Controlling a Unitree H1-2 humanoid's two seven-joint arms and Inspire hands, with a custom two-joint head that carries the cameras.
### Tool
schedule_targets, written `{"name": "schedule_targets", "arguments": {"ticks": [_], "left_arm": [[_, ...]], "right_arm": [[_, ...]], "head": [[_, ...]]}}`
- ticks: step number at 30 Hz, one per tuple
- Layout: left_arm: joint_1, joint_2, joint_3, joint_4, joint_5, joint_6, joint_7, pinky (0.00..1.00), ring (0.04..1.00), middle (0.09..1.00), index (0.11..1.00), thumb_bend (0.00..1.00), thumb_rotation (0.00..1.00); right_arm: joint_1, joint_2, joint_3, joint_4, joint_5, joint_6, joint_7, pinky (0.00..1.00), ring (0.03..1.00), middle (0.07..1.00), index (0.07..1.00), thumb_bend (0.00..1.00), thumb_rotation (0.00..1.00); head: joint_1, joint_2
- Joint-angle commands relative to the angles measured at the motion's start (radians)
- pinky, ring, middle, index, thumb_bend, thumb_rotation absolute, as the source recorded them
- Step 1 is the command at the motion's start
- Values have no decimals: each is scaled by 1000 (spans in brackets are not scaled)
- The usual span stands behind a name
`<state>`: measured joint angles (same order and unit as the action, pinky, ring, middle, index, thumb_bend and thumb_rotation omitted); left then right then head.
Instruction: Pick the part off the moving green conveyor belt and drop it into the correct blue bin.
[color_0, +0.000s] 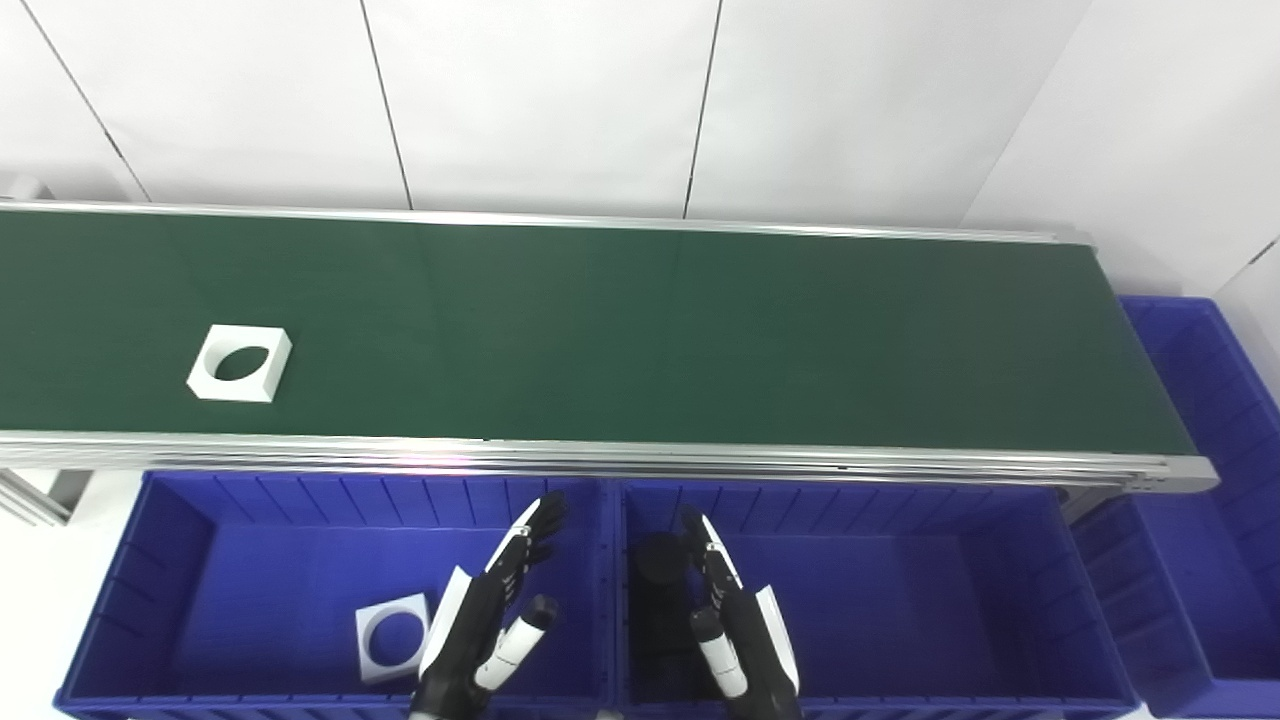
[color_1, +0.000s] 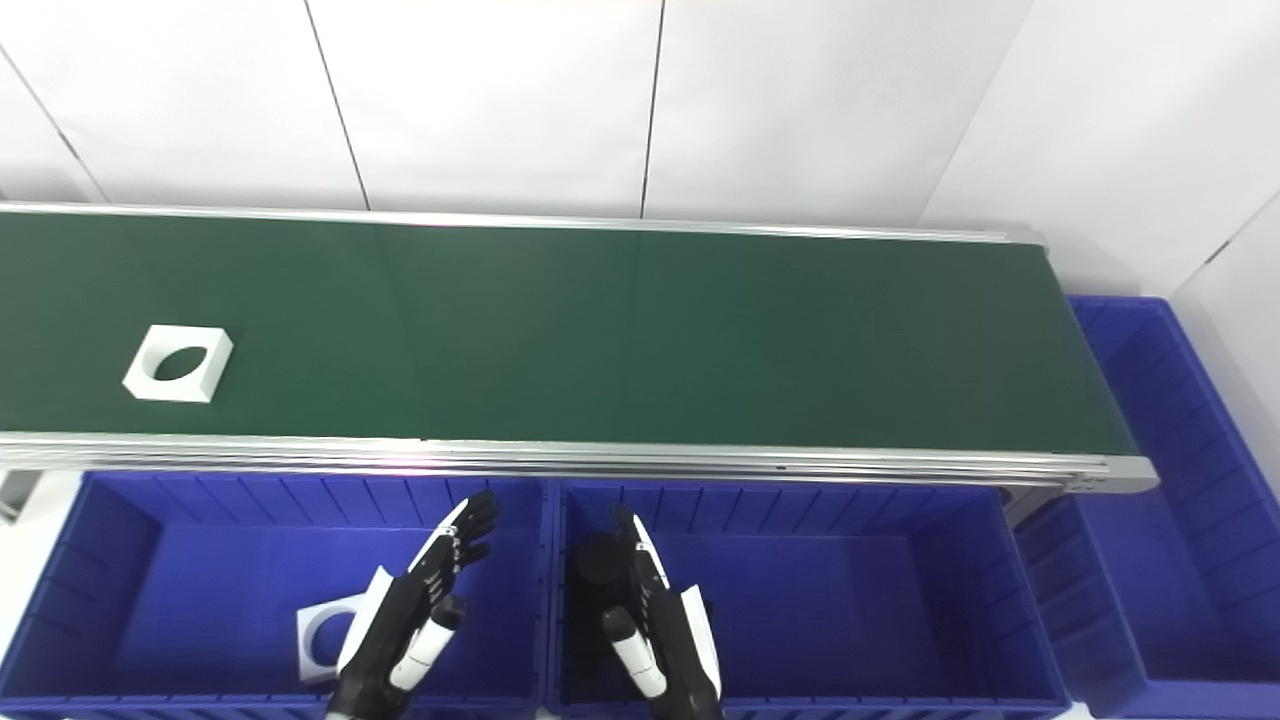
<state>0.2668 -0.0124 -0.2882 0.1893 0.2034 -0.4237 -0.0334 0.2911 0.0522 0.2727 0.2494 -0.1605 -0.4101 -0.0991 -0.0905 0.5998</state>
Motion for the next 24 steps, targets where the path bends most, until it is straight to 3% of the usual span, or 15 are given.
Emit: {"name": "schedule_targets", "arguments": {"ticks": [1, 12, 24], "left_arm": [[-8, -4, -12, -10, 6, -46, 19, 877, 916, 919, 919, 770, 956], [-17, -9, -38, 18, 23, -46, 63, 849, 904, 908, 903, 836, 917], [-27, -7, -77, 38, 57, -46, 112, 835, 900, 902, 894, 812, 897]], "right_arm": [[1, 2, 7, -19, 5, -60, -11, 1000, 976, 982, 978, 939, 1000], [-1, -11, 7, -15, 9, -60, -19, 1000, 987, 986, 991, 932, 1000], [0, -40, 12, -14, 60, -60, -3, 1000, 1000, 1000, 1000, 918, 1000]], "head": [[14, 0], [63, -24], [145, -37]]}}
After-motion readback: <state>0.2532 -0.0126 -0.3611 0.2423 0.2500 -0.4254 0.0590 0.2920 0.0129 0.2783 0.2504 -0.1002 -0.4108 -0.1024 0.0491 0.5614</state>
